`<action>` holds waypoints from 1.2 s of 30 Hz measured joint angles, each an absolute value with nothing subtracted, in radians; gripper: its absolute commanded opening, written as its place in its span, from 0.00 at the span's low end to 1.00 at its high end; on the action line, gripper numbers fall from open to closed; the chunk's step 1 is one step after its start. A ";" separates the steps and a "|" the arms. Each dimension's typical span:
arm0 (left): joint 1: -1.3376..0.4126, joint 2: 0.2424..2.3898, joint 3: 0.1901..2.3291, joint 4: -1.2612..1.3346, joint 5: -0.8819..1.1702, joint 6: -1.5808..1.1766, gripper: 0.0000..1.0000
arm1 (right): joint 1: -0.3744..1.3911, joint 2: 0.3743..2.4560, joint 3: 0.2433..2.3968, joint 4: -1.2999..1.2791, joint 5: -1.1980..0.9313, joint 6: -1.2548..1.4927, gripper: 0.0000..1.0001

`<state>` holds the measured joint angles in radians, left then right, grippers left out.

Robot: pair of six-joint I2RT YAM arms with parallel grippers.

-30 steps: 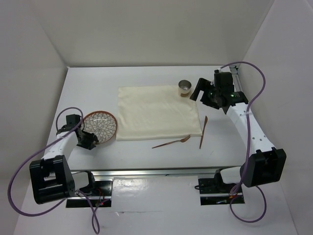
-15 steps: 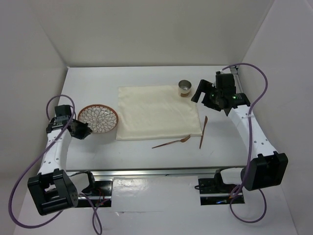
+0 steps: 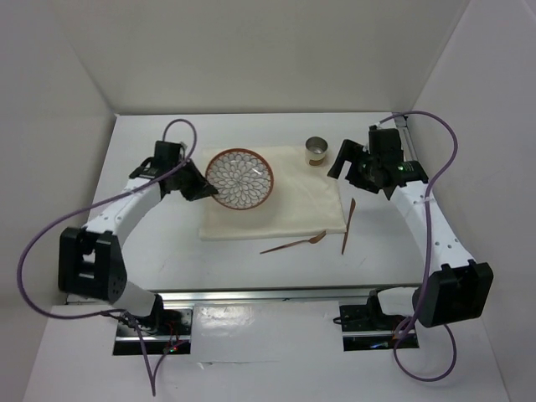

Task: Set the dinner table for one person

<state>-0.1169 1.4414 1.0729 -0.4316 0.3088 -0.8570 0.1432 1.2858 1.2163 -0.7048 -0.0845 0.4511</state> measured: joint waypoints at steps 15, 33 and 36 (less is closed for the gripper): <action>-0.307 1.921 1.387 -0.307 0.354 -0.840 0.00 | 0.082 1.207 1.216 -0.776 -0.035 0.418 1.00; -0.343 2.046 1.579 -0.481 0.261 -0.725 1.00 | 0.028 1.169 1.224 -0.837 -0.007 0.369 1.00; -0.364 2.025 1.658 -0.565 0.186 -0.672 0.91 | 0.028 1.169 1.239 -0.845 -0.006 0.368 1.00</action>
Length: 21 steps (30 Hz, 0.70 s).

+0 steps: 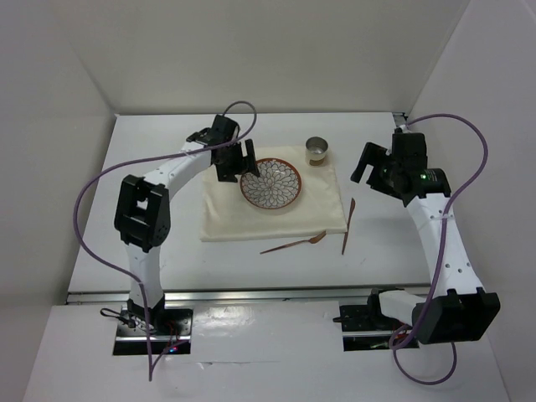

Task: Set the dinner table for one person

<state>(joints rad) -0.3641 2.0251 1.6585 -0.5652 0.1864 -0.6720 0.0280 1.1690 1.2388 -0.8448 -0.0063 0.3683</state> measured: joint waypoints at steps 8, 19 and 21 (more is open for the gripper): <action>-0.617 1.794 1.658 -0.621 0.085 -0.443 0.65 | 0.022 1.158 1.251 -0.876 0.027 0.371 1.00; -0.972 1.854 1.366 -0.611 0.041 -0.342 0.64 | 0.019 0.767 1.068 -0.948 -0.020 0.495 1.00; -0.991 1.861 1.367 -0.599 0.014 -0.342 0.65 | 0.019 0.718 1.037 -0.953 -0.034 0.521 1.00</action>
<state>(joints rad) -0.9905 1.8614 1.3674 -0.5995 0.0143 -0.3420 0.0189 0.7177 1.0370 -0.9531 -0.0338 0.5209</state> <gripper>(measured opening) 0.640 0.999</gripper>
